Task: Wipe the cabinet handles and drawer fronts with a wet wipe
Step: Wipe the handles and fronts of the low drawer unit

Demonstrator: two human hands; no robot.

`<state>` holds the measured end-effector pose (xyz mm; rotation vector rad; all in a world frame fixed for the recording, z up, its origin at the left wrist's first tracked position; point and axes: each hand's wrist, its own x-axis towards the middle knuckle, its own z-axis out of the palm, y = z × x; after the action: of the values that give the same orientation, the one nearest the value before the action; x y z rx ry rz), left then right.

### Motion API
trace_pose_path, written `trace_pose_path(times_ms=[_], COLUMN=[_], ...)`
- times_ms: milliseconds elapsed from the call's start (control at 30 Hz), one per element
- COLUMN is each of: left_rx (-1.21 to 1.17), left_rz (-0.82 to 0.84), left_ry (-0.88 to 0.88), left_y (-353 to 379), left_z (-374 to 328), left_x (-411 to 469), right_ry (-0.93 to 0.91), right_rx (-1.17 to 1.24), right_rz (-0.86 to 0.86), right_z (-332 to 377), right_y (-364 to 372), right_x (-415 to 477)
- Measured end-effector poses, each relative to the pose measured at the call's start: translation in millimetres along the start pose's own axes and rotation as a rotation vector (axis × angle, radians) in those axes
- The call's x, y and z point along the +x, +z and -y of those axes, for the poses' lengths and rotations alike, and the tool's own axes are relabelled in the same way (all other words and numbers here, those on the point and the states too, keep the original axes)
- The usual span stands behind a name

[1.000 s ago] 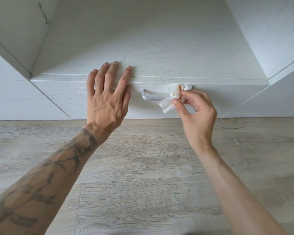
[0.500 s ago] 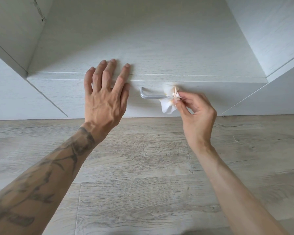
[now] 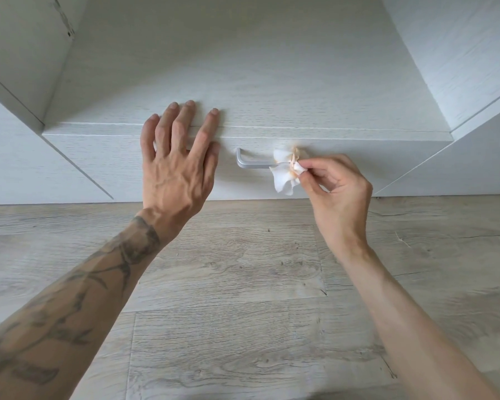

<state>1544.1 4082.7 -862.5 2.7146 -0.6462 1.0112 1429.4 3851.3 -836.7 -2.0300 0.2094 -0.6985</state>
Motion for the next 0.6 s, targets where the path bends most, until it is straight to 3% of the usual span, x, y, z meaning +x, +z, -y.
trace_pose_path(times_ms=[267,600], left_rx=[-0.003,0.002], left_rz=[0.003,0.007], left_ry=[0.007,0.006], left_y=[-1.2,-1.3], left_z=[0.2,0.3], left_x=[-0.5,-0.3], right_ry=[-0.042,-0.413], right_rx=[0.021,-0.269], right_rz=[-0.006,0.005], right_z=[7.4,0.0], right_y=[8.9,3.7], right_x=[-4.5,5.6])
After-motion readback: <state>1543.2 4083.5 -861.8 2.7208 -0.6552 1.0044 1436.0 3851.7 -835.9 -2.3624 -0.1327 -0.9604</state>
